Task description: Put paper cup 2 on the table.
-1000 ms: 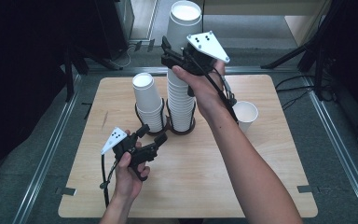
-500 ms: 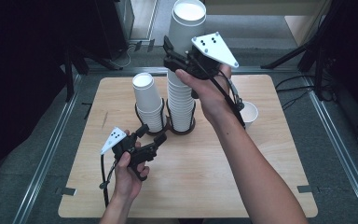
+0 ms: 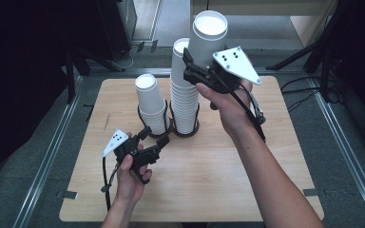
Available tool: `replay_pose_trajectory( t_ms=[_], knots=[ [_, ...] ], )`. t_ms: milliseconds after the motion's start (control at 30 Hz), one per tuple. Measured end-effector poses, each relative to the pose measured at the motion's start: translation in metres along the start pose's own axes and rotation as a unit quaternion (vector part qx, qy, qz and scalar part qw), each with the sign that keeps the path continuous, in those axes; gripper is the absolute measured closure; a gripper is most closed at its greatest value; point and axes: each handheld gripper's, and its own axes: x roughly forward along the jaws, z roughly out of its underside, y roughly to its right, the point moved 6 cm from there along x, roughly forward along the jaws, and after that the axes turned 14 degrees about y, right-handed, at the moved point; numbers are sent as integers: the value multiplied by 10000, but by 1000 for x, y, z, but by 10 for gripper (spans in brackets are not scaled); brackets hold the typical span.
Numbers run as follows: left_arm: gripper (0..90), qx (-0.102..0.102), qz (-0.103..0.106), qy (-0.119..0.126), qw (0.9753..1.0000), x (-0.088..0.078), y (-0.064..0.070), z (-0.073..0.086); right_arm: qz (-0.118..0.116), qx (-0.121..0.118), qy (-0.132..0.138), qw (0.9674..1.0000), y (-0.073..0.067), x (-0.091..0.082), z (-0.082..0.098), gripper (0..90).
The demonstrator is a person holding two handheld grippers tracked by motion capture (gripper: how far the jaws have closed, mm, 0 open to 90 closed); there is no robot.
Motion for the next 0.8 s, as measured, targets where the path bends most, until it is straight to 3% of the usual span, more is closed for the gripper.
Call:
replay_pose_trajectory(
  t_ms=[267,533,700,800],
  knots=[
    [125,10,-39,3,10000,0,-1,0,141,-49,-12,9999,21,-22,6,153],
    [125,53,-53,-12,10000,0,0,0,195,-247,-122,9994,30,-41,21,150],
    [125,76,-56,-19,10000,0,1,0,170,-209,-185,9995,34,-57,31,150],
    [125,101,-77,-14,9999,0,2,0,146,-374,-212,9990,33,-67,39,149]
  ],
)
